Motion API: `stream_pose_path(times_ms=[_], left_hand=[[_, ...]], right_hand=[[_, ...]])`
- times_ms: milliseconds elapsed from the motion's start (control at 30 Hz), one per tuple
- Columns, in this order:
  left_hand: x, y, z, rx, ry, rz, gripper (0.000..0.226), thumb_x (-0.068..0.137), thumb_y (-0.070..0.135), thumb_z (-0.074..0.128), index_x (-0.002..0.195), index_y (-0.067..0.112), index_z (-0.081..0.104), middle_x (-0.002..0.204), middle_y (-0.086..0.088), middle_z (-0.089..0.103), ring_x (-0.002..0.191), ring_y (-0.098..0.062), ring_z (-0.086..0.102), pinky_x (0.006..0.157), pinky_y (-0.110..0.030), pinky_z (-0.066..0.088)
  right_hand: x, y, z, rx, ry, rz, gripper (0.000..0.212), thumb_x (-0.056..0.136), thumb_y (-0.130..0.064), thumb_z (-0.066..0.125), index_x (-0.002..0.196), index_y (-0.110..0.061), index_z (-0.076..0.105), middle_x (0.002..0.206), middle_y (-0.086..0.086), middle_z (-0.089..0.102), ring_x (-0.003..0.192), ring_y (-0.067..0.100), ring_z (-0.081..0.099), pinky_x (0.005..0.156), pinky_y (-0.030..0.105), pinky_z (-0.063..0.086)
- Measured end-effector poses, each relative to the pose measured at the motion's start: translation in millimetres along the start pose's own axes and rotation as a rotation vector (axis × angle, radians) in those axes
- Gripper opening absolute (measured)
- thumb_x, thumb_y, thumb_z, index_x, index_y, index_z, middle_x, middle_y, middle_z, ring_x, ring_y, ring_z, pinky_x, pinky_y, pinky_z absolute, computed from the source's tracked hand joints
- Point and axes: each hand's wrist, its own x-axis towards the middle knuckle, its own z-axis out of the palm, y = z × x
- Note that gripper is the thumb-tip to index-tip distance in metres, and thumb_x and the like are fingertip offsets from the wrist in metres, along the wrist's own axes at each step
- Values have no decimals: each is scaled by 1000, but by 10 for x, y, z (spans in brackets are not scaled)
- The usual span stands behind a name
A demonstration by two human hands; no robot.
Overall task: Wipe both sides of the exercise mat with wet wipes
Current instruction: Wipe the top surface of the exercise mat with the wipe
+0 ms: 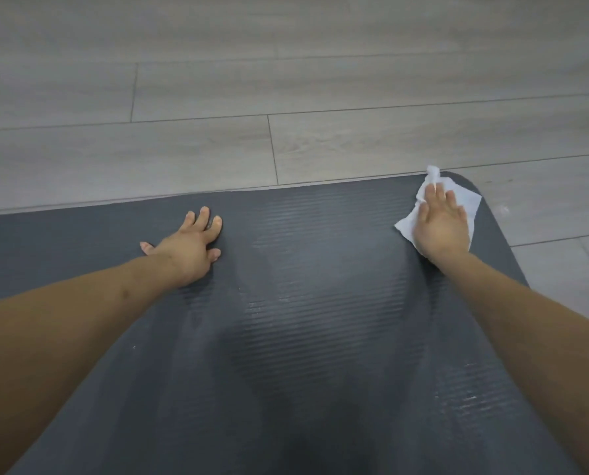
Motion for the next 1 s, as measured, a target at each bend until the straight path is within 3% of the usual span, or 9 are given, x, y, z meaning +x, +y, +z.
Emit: stream_pose_path(times_ms=[100, 167, 267, 367, 433, 600, 667, 767, 1000], left_hand=[[14, 5, 1, -2, 10, 1, 61, 110, 36, 35, 161, 39, 3, 167, 16, -21, 154, -11, -18, 100, -88, 18], [23, -2, -5, -18, 11, 3, 61, 110, 36, 36, 161, 39, 3, 166, 16, -21, 154, -12, -18, 100, -88, 16], [17, -35, 8, -32, 24, 10, 62, 109, 39, 38, 161, 40, 4, 166, 17, -20, 155, -11, -17, 100, -88, 17], [-3, -36, 55, -18, 72, 11, 61, 109, 39, 37, 161, 38, 5, 167, 16, -16, 155, -10, -14, 100, -87, 20], [-16, -34, 74, -14, 100, 15, 61, 109, 39, 36, 161, 36, 6, 168, 14, -14, 155, -10, -12, 101, -86, 20], [-107, -16, 210, -37, 220, 34, 56, 108, 36, 37, 160, 31, 19, 170, 6, 2, 157, -18, 1, 107, -79, 24], [-216, 9, 315, -73, 321, 53, 51, 107, 33, 40, 157, 30, 31, 168, 1, 16, 155, -24, 13, 112, -72, 27], [-399, 7, 445, -128, 454, 79, 46, 104, 30, 46, 150, 27, 46, 160, -5, 37, 147, -31, 32, 113, -62, 33], [-781, 0, 659, -75, 527, 72, 41, 102, 27, 50, 143, 23, 53, 150, -4, 48, 138, -31, 42, 110, -54, 36]], right_hand=[[-140, -459, 33, -20, -30, -27, 58, 106, -29, 16, 161, -12, 23, 165, 11, 31, 148, 31, 29, 115, 50, 29], [-439, -1047, 116, -8, -37, -217, 58, 107, -30, 20, 163, -15, 21, 169, 8, 26, 153, 31, 24, 120, 50, 25], [-1145, -1960, 249, 34, -140, -557, 56, 111, -35, 17, 166, -24, 12, 173, -7, 5, 160, 21, 0, 128, 45, 2], [-1369, -2095, 244, 59, -182, -672, 55, 112, -36, 14, 165, -26, 9, 173, -12, 0, 159, 14, -5, 129, 41, -2], [-1184, -1718, 258, 44, -134, -630, 55, 112, -35, 18, 165, -27, 10, 173, -11, 4, 159, 14, 1, 128, 40, 1], [-667, -120, 167, -16, -13, -136, 55, 110, -29, 18, 164, -19, 19, 171, 1, 20, 155, 27, 23, 118, 49, 26], [-737, 199, 91, 36, -48, -29, 55, 110, -32, 15, 164, -22, 15, 173, -2, 14, 157, 23, 14, 123, 49, 20], [-1024, -86, 102, 107, -78, 75, 57, 110, -37, 16, 166, -25, 9, 174, -5, 4, 160, 21, 3, 127, 48, 6], [-2250, -1733, 385, 97, -150, -471, 57, 111, -37, 16, 165, -23, 8, 173, -7, -1, 160, 21, -7, 128, 48, -7]])
